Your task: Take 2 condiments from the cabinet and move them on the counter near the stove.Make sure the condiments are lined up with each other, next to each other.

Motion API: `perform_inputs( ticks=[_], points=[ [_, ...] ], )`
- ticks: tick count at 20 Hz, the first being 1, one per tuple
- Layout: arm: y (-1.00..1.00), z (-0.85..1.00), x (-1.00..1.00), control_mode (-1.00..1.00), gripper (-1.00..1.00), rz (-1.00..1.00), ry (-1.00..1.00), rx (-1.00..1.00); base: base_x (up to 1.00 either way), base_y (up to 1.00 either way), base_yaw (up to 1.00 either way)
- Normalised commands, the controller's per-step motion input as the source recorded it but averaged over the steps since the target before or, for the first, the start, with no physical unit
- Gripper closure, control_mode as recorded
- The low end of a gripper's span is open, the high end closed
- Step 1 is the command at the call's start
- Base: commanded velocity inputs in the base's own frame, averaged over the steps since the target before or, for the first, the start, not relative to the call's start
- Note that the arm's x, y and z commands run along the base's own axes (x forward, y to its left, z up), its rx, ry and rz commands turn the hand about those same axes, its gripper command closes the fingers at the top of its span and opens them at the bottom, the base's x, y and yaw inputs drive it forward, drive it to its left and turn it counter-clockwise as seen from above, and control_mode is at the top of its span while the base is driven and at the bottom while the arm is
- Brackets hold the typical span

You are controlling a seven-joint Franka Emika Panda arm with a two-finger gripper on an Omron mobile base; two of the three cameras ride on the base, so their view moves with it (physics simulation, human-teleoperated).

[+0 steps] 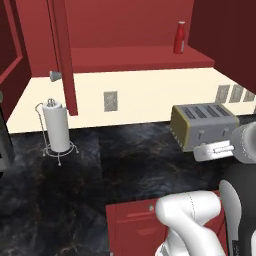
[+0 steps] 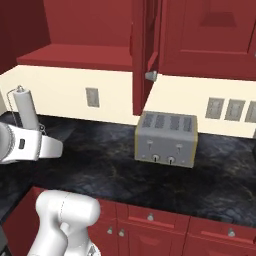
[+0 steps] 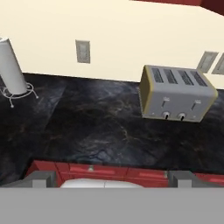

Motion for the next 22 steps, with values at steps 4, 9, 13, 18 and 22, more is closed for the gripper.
perform_inputs(
  ticks=[4, 9, 13, 18, 22],
  points=[
    [0.0, 0.0, 0.0, 1.0, -1.0, 0.0, 0.0, 0.0, 0.55, 0.15, -0.1],
    [0.0, 0.0, 0.0, 1.0, -1.0, 0.0, 0.0, 0.0, 0.69, 0.0, -0.09],
    [0.0, 0.0, 0.0, 1.0, -1.0, 0.0, 0.0, 0.0, 0.56, 0.0, -0.05],
    [0.0, 0.0, 0.0, 1.0, -1.0, 0.0, 0.0, 0.0, 0.12, 0.0, 0.0],
    [0.0, 0.0, 0.0, 1.0, -1.0, 0.0, 0.0, 0.0, 0.03, 0.0, 0.01]
  ],
)
